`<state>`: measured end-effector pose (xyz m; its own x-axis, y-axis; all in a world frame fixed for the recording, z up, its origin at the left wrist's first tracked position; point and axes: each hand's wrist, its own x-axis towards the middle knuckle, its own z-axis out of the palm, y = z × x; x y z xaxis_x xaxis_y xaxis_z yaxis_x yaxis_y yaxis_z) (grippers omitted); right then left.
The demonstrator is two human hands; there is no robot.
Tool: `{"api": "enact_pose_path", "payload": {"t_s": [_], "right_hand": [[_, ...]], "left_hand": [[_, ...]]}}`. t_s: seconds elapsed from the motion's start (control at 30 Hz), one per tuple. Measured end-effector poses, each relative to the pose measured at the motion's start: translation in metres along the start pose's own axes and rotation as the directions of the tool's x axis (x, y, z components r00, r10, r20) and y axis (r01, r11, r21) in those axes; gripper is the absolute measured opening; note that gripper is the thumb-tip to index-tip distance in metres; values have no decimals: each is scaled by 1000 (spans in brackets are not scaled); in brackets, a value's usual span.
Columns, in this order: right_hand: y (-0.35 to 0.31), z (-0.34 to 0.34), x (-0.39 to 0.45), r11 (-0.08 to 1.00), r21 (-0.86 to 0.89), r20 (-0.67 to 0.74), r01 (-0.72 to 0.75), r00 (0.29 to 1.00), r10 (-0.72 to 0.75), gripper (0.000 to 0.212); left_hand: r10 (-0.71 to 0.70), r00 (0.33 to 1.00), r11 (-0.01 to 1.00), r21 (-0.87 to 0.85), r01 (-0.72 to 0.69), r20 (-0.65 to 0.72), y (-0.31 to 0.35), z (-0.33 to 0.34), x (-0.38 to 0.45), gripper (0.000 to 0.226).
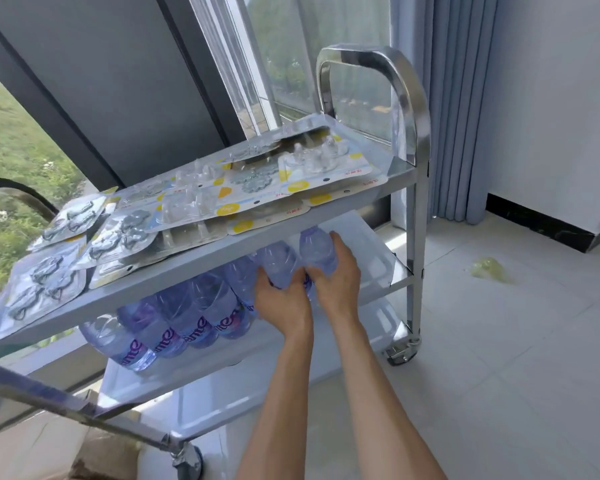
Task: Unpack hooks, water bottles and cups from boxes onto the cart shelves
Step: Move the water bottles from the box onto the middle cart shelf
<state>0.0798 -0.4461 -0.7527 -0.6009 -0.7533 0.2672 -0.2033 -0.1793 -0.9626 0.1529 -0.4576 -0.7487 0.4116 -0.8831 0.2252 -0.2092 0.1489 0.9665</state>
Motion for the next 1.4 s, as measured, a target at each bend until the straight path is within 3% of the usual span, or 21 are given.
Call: {"api": "enact_pose_path", "payload": {"t_s": [0.2, 0.37, 0.47, 0.63, 0.73, 0.83, 0.93, 1.3, 1.4], "right_hand": [[25, 6, 17, 1000, -1, 22, 16, 1000, -16, 21], [43, 7, 37, 1000, 21, 140, 18, 990, -20, 48], [50, 6, 38, 999, 46, 157, -6, 988, -2, 64], [57, 6, 33, 995, 90, 168, -43, 985, 27, 69], [59, 7, 32, 998, 68, 163, 17, 986, -28, 64], [61, 6, 28, 1000, 25, 149, 8, 989, -12, 68], [64, 5, 28, 999, 21, 176, -26, 984, 22, 68], [61, 6, 25, 996, 77, 164, -50, 986, 36, 68], [60, 3, 18, 992, 111, 174, -56, 984, 36, 65]], "left_hand": [[63, 997, 993, -101, -67, -39, -23, 22, 3, 17], [113, 991, 983, -134, -122, -73, -38, 35, 6, 30], [172, 984, 981, -76, -176, -53, -43, 37, 5, 36], [271, 962, 959, 94, -269, -12, -57, 21, -4, 55], [155, 984, 972, 190, -135, -91, -59, 22, -6, 62], [2, 986, 978, 205, 33, -167, -60, 25, -13, 38], [-89, 980, 977, 176, 121, -179, -68, 24, -13, 32], [-144, 967, 970, 161, 180, -211, -68, 21, 7, 21], [-102, 966, 981, 135, 137, -239, -68, 1, 8, 14]]}}
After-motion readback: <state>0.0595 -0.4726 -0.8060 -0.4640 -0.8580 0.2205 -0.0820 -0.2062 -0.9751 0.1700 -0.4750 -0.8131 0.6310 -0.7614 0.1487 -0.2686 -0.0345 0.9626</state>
